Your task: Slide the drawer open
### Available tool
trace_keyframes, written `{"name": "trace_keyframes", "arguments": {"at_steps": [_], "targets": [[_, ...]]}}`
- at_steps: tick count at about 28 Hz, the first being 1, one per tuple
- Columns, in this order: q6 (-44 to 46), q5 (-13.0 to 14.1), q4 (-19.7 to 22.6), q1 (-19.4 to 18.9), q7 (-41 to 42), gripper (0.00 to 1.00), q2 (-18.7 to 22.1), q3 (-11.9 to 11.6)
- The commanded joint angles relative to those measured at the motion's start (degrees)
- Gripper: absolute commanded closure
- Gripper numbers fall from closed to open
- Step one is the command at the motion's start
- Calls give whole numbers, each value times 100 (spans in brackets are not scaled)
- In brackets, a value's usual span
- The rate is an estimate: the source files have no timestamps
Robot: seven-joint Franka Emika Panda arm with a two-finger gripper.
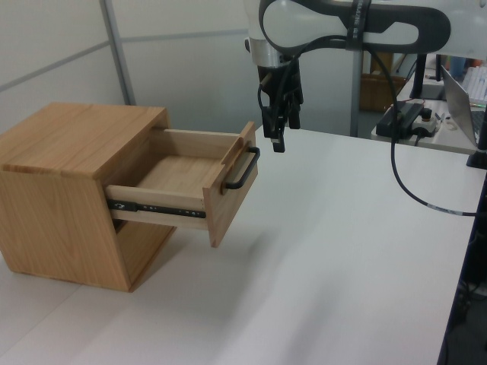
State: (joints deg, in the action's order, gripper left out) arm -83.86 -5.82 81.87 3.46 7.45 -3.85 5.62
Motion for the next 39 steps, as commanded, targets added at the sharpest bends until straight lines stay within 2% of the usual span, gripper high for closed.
{"name": "trace_keyframes", "arguments": {"at_steps": [1,19,39], "targets": [[177,64,-57,-21,125,0,34,-26],[177,125,-66,-12,-569,0,42,-53],[194,143,-224,-12,-561,0,34,-44]]}}
